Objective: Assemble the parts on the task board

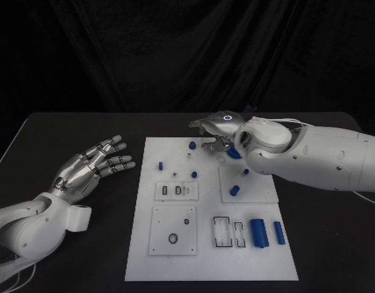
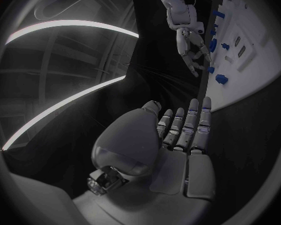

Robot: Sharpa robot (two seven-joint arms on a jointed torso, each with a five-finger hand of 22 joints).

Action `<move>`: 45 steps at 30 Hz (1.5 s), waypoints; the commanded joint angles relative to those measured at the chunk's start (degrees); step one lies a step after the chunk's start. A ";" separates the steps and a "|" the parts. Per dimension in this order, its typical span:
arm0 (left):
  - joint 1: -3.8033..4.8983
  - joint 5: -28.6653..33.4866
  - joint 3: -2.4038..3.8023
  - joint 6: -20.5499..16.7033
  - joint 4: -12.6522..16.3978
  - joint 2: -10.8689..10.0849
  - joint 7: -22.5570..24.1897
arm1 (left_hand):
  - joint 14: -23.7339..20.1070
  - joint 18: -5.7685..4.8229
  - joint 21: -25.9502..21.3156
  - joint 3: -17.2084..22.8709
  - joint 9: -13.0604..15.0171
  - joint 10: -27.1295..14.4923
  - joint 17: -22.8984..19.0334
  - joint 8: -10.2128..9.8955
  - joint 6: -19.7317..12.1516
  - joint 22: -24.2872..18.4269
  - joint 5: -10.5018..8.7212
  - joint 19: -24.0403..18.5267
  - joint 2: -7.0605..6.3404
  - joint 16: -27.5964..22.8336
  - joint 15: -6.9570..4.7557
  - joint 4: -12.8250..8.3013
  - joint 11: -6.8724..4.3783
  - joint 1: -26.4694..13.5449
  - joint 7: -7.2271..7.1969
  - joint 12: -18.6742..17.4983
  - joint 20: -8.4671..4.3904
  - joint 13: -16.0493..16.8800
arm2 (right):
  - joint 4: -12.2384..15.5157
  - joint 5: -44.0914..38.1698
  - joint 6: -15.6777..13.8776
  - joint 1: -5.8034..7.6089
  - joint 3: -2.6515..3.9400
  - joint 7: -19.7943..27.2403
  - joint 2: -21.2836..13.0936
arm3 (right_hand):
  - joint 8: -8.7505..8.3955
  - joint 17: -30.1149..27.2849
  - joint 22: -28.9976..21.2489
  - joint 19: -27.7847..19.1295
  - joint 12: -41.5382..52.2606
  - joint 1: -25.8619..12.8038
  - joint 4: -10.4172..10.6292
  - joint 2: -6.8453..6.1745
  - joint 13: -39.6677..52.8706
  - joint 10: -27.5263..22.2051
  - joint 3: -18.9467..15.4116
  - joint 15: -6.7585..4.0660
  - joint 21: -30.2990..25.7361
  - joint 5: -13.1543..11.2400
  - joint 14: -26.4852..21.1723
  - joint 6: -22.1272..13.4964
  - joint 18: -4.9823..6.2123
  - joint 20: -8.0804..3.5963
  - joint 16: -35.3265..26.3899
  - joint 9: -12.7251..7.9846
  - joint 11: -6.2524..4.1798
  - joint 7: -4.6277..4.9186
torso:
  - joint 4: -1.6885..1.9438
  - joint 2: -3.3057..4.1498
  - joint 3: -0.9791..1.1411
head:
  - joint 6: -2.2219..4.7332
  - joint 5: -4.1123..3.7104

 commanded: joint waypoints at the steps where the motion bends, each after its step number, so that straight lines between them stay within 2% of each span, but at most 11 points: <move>1: 0.04 0.17 0.04 0.72 0.02 0.04 4.50 | -0.44 -0.62 0.10 0.48 0.06 0.08 -0.08 0.01 0.20 0.09 0.36 -0.39 -0.21 0.23 -0.02 -0.01 0.26 0.42 0.37 0.35 -0.05 -0.06 | 3.12 -0.20 -5.32 1.34 0.13 0.09 -2.98 | 1.58 -0.15 0.16 0.35 3.55 0.42 -0.13 0.38 1.49 4.85 0.37 -0.15 -0.41 0.44 0.26 7.45 0.80 -0.15 0.04 1.89 -0.86 0.18 | -0.24 -0.21 0.06 | 0.15 0.02; 2: 0.04 0.17 0.04 0.71 -0.01 0.02 4.50 | -0.44 -0.62 0.10 0.48 0.06 0.08 -0.08 0.01 0.20 0.09 0.36 -0.39 -0.21 0.23 -0.02 -0.01 0.26 0.42 0.37 0.35 -0.05 -0.06 | 4.46 -0.17 -5.36 1.75 0.13 -0.14 -4.42 | 2.15 -0.74 -0.10 0.14 5.26 0.37 0.02 0.30 2.34 6.63 0.58 -0.33 -0.80 0.40 -0.02 10.70 0.91 -0.25 -0.35 2.60 -1.37 0.28 | -0.30 -0.28 0.07 | 0.15 0.06; 6: 0.02 0.17 0.04 0.62 -0.08 -0.05 4.46 | -0.44 -0.62 0.10 0.48 0.06 0.08 -0.08 0.01 0.20 0.09 0.36 -0.39 -0.21 0.23 -0.02 -0.01 0.26 0.42 0.37 0.35 -0.05 -0.06 | 8.61 1.09 -4.37 2.62 0.07 -0.91 -9.21 | 2.50 -4.54 -2.44 -1.58 11.22 0.15 0.34 0.04 5.73 10.78 0.57 -1.54 -3.30 -0.34 -1.86 13.56 1.51 -1.18 -3.23 2.79 -3.20 0.44 | -0.51 -0.78 0.09 | -0.25 0.24; 9: 0.02 0.17 0.04 0.59 -0.05 -0.08 4.45 | -0.46 -0.65 0.10 0.60 0.06 0.06 -0.09 0.02 0.24 0.09 0.37 -0.44 -0.22 0.27 0.02 -0.04 0.29 0.42 0.40 0.37 -0.05 -0.06 | 10.81 2.09 -3.08 2.90 -0.13 -1.24 -12.40 | 1.96 -6.51 -4.40 -1.77 27.15 -0.98 2.12 -0.31 17.20 8.68 0.18 -3.08 -6.56 -1.88 -1.47 16.96 1.65 -2.63 -6.32 2.70 -4.97 0.15 | -0.58 -1.08 0.06 | -0.53 0.35; 11: 0.01 0.17 0.04 0.63 -0.06 -0.09 4.45 | -0.46 -0.65 0.10 0.60 0.06 0.06 -0.09 0.02 0.24 0.09 0.37 -0.44 -0.22 0.27 0.02 -0.04 0.29 0.42 0.40 0.37 -0.05 -0.06 | 11.42 2.42 -2.66 2.93 -0.22 -1.37 -13.68 | 1.03 2.44 -1.46 0.85 39.21 -1.60 3.72 -0.33 27.02 6.51 -0.18 -3.33 -4.81 -3.43 2.26 18.00 0.99 -2.98 -1.00 2.56 -5.16 -0.38 | -0.58 -1.17 0.05 | -0.69 0.25; 13: 0.01 0.17 0.04 0.70 -0.11 -0.05 4.43 | -0.46 -0.65 0.10 0.60 0.06 0.06 -0.09 0.02 0.24 0.09 0.37 -0.44 -0.22 0.27 0.02 -0.04 0.29 0.42 0.40 0.37 -0.05 -0.06 | 11.69 2.66 -2.28 2.72 -0.29 -1.59 -14.77 | 0.66 22.28 7.06 6.18 54.49 -2.21 4.72 -0.54 48.73 20.33 -0.91 -3.32 2.37 -3.99 9.78 19.38 -0.78 -3.13 11.42 2.64 -5.63 -0.23 | -0.63 -1.35 0.00 | -0.91 0.11; 14: 0.00 0.17 0.04 0.75 -0.14 -0.02 4.42 | -0.46 -0.65 0.10 0.60 0.06 0.06 -0.09 0.02 0.24 0.09 0.37 -0.44 -0.22 0.27 0.02 -0.04 0.29 0.42 0.40 0.37 -0.05 -0.06 | 11.72 2.75 -2.13 2.49 -0.31 -1.83 -15.25 | 0.30 24.09 8.39 6.62 55.71 -2.09 5.00 -0.54 50.52 20.62 -0.95 -3.30 3.41 -4.01 10.00 19.53 -0.94 -3.20 12.49 2.59 -5.55 -0.32 | -0.64 -1.43 -0.02 | -0.99 0.13; 15: -0.01 0.17 0.04 0.78 -0.17 0.01 4.42 | -0.46 -0.65 0.10 0.60 0.06 0.06 -0.09 0.02 0.24 0.09 0.37 -0.44 -0.22 0.27 0.02 -0.04 0.29 0.42 0.40 0.37 -0.05 -0.06 | 11.69 2.81 -2.01 2.30 -0.33 -2.08 -15.57 | 0.00 31.29 13.87 10.02 59.53 -2.56 5.66 -0.49 57.46 26.99 -1.39 -3.49 8.08 -4.65 13.21 19.84 -2.13 -3.22 16.64 2.58 -5.81 -0.48 | -0.68 -1.49 -0.04 | -1.09 0.19; 19: -0.04 0.17 0.04 1.00 -0.27 0.18 4.43 | -0.47 -0.68 0.10 0.73 0.07 0.05 -0.10 0.03 0.25 0.09 0.39 -0.49 -0.23 0.32 0.04 -0.07 0.33 0.42 0.43 0.39 -0.05 -0.06 | 10.64 2.97 -1.14 1.35 -0.37 -3.29 -16.12 | -0.52 44.10 23.46 15.69 67.48 -4.62 7.48 -0.36 77.01 46.15 -3.44 -3.56 16.27 -5.93 19.10 20.84 -4.21 -3.34 23.23 2.53 -5.86 -0.37 | -0.73 -1.62 -0.07 | -1.52 0.34; 34: -0.12 0.17 0.04 1.42 -0.80 0.60 4.38 | -0.48 -0.70 0.11 0.84 0.06 0.04 -0.10 0.02 0.22 0.09 0.41 -0.51 -0.22 0.37 0.06 -0.09 0.35 0.42 0.45 0.41 -0.05 -0.06 | 7.56 3.06 0.81 -0.77 -0.40 -3.95 -14.75 | -0.85 44.85 24.42 15.73 67.61 -5.26 8.07 -0.11 77.47 46.56 -4.44 -3.38 16.94 -6.51 19.45 19.03 -4.29 -3.14 23.55 1.52 -5.65 -0.10 | -0.65 -1.54 -0.04 | -1.82 0.13; 45: -0.13 0.17 0.04 1.51 -0.77 0.51 4.34 | -0.48 -0.70 0.11 0.84 0.06 0.04 -0.10 0.02 0.22 0.09 0.41 -0.51 -0.22 0.37 0.06 -0.09 0.35 0.42 0.45 0.41 -0.05 -0.06 | 7.14 3.06 1.54 -1.63 -0.40 -3.98 -14.48 | -0.54 44.37 24.52 15.31 67.48 -6.44 9.02 0.03 77.10 46.10 -5.89 -3.24 16.76 -10.15 19.18 19.41 -4.19 -2.97 23.29 0.88 -5.50 0.04 | -0.71 -1.65 -0.15 | -1.58 0.12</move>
